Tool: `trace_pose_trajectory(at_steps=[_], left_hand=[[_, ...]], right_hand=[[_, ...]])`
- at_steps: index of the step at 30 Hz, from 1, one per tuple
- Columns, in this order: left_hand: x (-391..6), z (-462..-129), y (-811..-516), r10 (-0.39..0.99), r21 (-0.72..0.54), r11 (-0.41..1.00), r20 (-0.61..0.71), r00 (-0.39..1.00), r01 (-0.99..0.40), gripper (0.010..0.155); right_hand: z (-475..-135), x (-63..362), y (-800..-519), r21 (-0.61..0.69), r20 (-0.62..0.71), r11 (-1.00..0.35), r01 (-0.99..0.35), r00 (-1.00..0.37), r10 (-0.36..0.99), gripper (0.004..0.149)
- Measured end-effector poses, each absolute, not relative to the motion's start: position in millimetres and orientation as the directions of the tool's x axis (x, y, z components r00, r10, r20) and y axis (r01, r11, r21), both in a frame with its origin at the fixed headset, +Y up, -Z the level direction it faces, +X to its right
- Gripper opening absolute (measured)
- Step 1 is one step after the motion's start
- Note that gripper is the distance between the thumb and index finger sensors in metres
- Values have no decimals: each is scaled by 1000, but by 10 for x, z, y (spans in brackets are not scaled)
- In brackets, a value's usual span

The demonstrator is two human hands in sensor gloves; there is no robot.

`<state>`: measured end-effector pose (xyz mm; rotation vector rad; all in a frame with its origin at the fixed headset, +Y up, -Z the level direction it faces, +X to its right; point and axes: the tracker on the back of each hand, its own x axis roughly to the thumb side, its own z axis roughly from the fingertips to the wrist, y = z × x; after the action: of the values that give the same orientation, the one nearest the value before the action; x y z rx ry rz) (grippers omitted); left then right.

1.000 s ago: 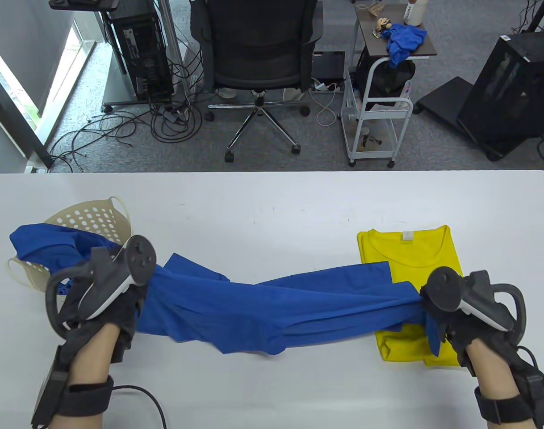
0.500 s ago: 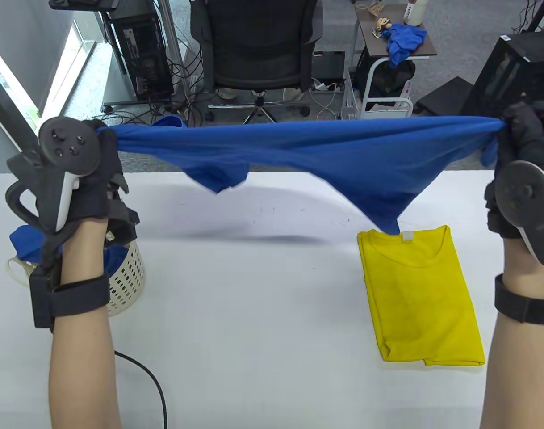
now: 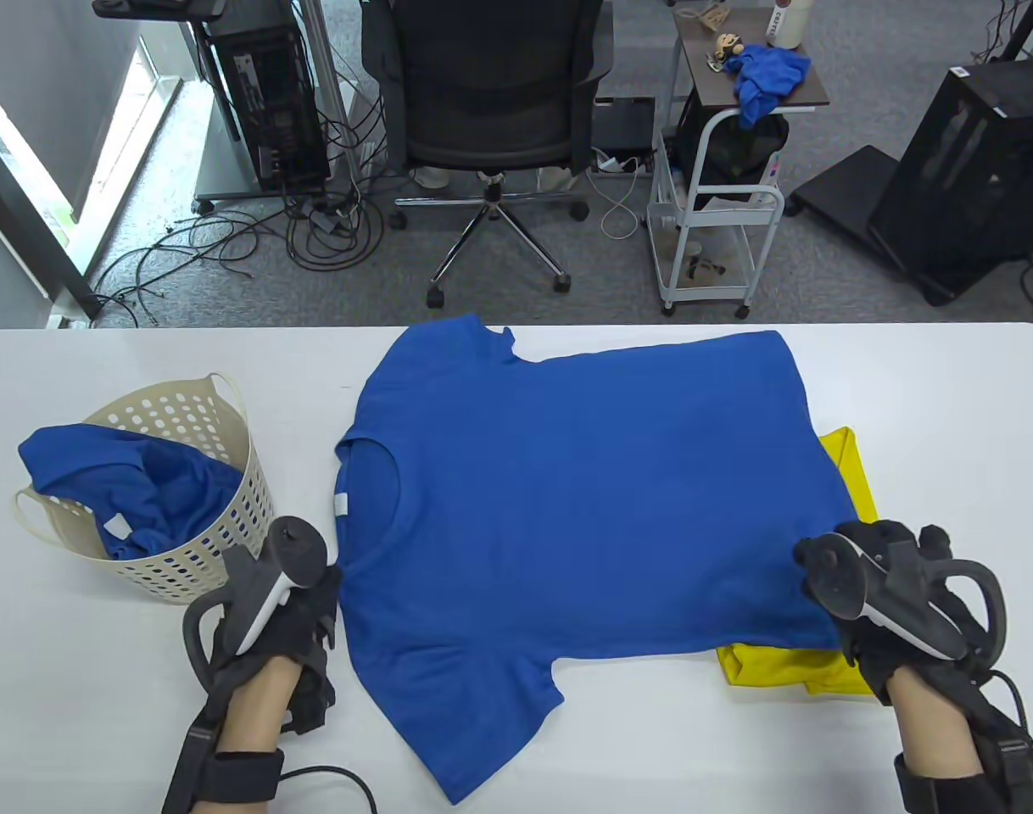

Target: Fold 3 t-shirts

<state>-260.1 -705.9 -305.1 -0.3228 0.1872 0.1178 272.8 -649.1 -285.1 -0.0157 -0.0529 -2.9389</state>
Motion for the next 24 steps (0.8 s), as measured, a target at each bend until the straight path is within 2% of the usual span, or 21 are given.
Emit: trace_pose_trajectory(at_steps=[1, 2, 4, 6, 8, 9, 11, 14, 16, 19, 22, 24], left_hand=[[-2589, -3059, -7169, 56, -383, 918, -135, 989, -104, 66], [-2568, -3060, -7288, -18, -441, 897, -126, 992, -40, 71], [-2569, -3115, -7466, -127, -443, 894, -117, 985, 63, 80], [-2601, -3172, -7596, -185, -461, 880, -113, 976, 113, 81], [-2716, -3171, -7545, -74, -426, 904, -145, 987, 6, 80], [-2760, -3169, -7537, -84, -430, 903, -162, 983, 6, 79], [-2883, -3167, -7519, -102, -437, 899, -171, 980, 17, 77], [-2987, -3151, -7490, -81, -441, 897, -192, 978, -12, 79], [-2994, -3136, -7471, -96, -425, 905, -183, 978, 9, 78], [-2983, -3104, -7426, -60, -355, 935, -181, 982, -9, 63], [-2985, -3102, -7446, -72, -358, 934, -196, 978, -3, 60], [-2999, -3116, -7513, -131, -416, 909, -207, 970, 34, 62]], right_hand=[[-2870, 2718, -6565, 50, 25, -977, 206, -979, -205, 48], [-2912, 2709, -6676, 64, 34, -974, 218, -976, -217, 49], [-2994, 2726, -6830, 81, 26, -971, 225, -974, -223, 51], [-3039, 2771, -6945, 70, 24, -982, 174, -985, -173, 53], [-3041, 2865, -7086, 22, 2, -996, 84, -996, -84, 54], [-3038, 2909, -7112, -3, -10, -998, 69, -998, -69, 54], [-3036, 3030, -7071, 28, -45, -997, 71, -996, -73, 55], [-2987, 3222, -6991, -52, -104, -999, 10, -995, -4, 51], [-2995, 3303, -7053, -8, -121, -1000, -13, -993, 14, 49], [-3039, 3345, -7209, 62, -143, -997, 37, -989, -45, 48], [-3088, 3318, -7275, 105, -138, -993, 53, -988, -68, 49], [-3184, 3282, -7349, 258, -141, -961, 94, -981, -134, 50]])
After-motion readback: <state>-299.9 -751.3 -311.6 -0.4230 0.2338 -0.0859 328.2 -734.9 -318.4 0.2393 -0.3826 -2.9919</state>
